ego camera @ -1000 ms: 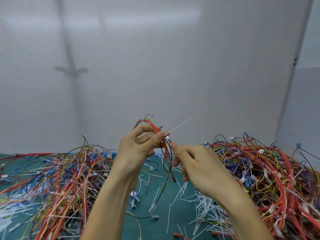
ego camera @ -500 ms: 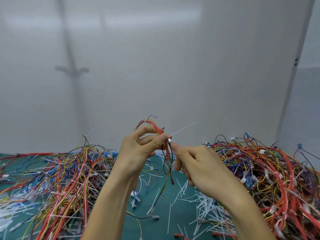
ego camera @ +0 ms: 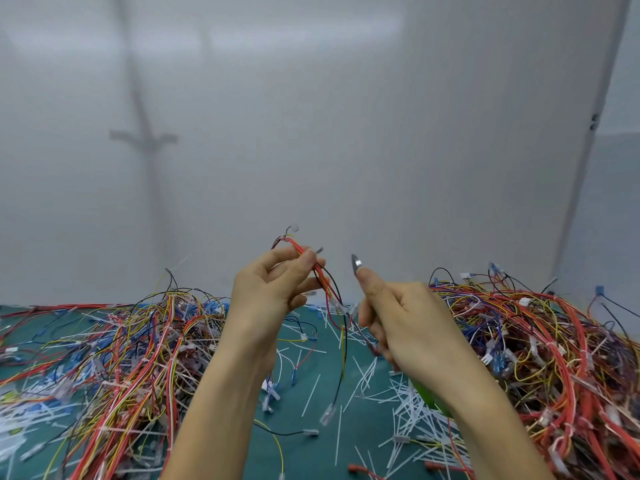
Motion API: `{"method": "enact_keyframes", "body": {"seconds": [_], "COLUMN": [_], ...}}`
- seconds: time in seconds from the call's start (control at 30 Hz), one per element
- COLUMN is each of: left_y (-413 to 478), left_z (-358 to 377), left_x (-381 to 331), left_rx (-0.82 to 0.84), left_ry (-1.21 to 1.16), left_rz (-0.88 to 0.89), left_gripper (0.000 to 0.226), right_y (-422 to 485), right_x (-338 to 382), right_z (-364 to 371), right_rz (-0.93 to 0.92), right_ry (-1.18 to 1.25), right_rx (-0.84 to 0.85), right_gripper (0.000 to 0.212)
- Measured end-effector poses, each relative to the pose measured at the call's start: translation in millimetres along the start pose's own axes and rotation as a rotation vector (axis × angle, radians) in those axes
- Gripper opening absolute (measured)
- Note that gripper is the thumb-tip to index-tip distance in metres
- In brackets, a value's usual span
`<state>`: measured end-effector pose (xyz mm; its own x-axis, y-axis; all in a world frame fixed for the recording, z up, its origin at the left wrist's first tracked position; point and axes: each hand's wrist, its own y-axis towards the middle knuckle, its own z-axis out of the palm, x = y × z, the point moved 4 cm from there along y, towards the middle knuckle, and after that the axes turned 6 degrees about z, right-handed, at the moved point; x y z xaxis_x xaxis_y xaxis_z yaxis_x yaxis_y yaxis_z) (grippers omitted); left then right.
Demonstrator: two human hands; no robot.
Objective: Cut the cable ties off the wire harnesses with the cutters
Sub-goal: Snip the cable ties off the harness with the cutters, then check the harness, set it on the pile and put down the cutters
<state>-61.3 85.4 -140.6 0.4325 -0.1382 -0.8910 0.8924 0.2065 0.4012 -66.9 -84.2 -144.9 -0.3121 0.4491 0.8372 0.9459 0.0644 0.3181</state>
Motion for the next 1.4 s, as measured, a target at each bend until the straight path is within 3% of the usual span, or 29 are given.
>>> {"method": "enact_keyframes", "body": {"seconds": [0.23,0.4,0.57,0.67,0.8,1.17,1.4], "left_y": [-1,-1,0,2,3,3,3], "left_z": [-3,-5,-6,-9,-14,-9,-10], "left_x": [-6,-7,-4,-2,-2,1,5], "left_rx": [-0.088,-0.114,-0.132,-0.154,-0.162,-0.036,-0.032], "left_ry": [-0.24,-0.34,-0.337,-0.348,-0.31,-0.017,0.08], "left_rz": [-0.036,-0.039,-0.05,-0.052,-0.054,-0.082,-0.066], "left_gripper": [0.02,0.019,0.022,0.022,0.023,0.062,0.079], "right_y": [10,17,18,17,17,7,9], "right_x": [-21,-48,-81,-104,-121,-148,-142], "right_z": [-8,0,35,54,65,87,81], "right_rz": [0.112,0.122,0.201,0.28,0.319,0.301,0.291], "right_ry": [0.085,-0.321,-0.54,-0.621,-0.887,-1.053,-0.995], "right_rx": [0.006,0.008,0.141,0.247,0.263,0.247,0.157], "right_gripper": [0.067,0.067,0.05,0.049,0.054,0.051,0.068]}}
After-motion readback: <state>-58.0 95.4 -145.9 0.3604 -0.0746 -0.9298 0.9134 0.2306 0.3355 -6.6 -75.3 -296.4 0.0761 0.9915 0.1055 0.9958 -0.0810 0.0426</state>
